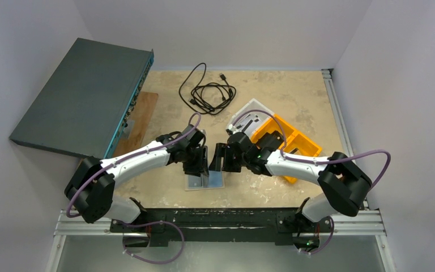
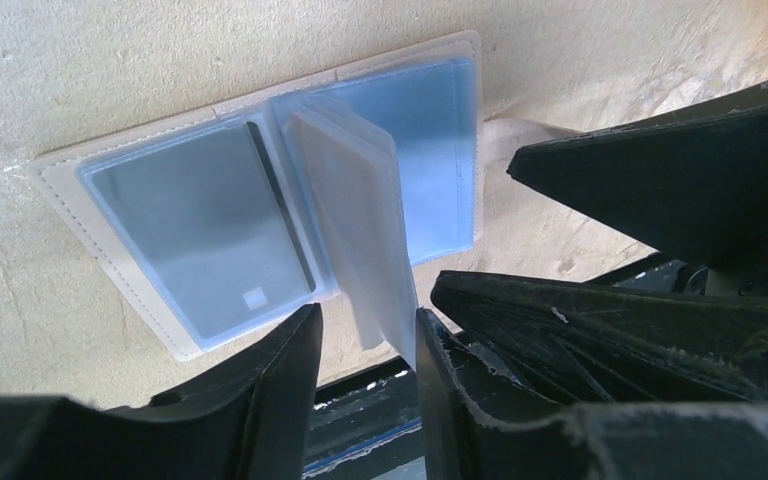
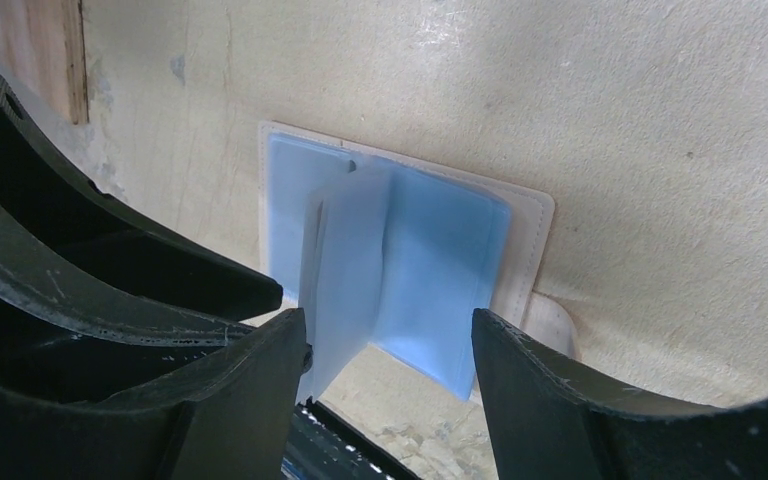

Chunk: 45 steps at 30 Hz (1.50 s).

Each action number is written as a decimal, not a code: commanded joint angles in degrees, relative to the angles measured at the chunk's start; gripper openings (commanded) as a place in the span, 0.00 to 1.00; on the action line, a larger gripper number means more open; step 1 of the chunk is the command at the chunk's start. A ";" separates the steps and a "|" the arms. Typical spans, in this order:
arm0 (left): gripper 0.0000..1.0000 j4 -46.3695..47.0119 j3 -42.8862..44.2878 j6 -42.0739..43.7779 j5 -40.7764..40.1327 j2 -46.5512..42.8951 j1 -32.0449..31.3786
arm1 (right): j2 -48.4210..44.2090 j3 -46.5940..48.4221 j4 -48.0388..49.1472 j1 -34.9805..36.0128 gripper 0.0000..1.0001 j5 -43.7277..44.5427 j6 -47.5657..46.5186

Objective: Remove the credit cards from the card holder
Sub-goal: Remove the credit card from the card holder.

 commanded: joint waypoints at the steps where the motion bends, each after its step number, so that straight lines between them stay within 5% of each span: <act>1: 0.40 0.70 0.38 0.24 -0.23 -0.99 -0.26 | -2.44 -0.15 -0.62 0.06 0.62 1.19 0.68; 11: 0.54 0.20 -0.21 0.85 -1.12 -3.56 -0.27 | -3.69 0.00 -3.50 0.06 0.63 3.97 0.78; 18: 0.54 -1.02 -0.65 0.20 -3.83 -5.35 -0.20 | -2.40 0.08 -3.29 0.07 0.56 4.01 0.65; 25: 0.41 5.44 -3.36 -0.94 -0.74 -1.67 1.39 | 2.66 3.37 -4.50 0.47 0.31 4.74 -2.23; 38: 0.09 10.36 -8.07 -1.86 -2.75 5.69 3.14 | 6.74 5.83 -6.44 1.92 0.30 4.99 -3.61; 45: 0.01 12.05 -9.74 -3.07 -2.81 7.32 3.57 | 5.22 9.37 -11.24 4.97 0.34 11.39 -5.70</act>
